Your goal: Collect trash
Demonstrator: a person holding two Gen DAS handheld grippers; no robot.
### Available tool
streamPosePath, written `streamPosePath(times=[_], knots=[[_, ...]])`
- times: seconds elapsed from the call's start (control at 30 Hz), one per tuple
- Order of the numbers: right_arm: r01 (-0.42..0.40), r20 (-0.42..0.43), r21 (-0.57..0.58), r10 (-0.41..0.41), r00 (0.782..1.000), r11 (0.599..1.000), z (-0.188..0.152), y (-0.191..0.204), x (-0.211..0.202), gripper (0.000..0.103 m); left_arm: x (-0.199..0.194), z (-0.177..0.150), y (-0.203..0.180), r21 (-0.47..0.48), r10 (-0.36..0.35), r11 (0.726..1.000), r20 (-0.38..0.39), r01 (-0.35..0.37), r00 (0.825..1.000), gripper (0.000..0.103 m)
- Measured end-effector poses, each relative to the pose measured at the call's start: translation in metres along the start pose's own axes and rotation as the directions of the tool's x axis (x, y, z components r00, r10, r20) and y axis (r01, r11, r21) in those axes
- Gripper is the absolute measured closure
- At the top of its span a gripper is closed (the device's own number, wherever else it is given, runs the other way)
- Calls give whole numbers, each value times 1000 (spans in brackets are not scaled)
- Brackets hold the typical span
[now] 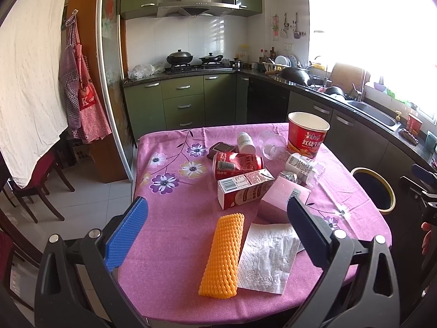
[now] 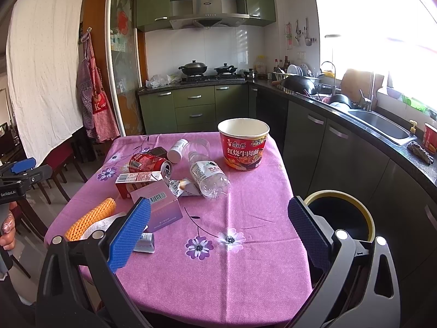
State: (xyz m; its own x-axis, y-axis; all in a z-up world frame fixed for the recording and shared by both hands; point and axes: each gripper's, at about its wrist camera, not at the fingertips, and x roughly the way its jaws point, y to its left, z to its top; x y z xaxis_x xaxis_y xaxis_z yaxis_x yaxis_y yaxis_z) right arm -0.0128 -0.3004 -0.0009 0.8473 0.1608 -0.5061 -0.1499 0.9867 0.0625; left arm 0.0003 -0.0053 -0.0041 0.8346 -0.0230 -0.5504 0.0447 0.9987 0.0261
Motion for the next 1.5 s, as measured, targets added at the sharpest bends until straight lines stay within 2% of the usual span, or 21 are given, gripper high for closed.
streamPosePath(times=[1.5], knots=[[2, -14, 6, -2, 1000, 1000, -8, 0, 9, 4, 2, -2, -1, 13, -16, 1000, -10, 16, 1000, 6]])
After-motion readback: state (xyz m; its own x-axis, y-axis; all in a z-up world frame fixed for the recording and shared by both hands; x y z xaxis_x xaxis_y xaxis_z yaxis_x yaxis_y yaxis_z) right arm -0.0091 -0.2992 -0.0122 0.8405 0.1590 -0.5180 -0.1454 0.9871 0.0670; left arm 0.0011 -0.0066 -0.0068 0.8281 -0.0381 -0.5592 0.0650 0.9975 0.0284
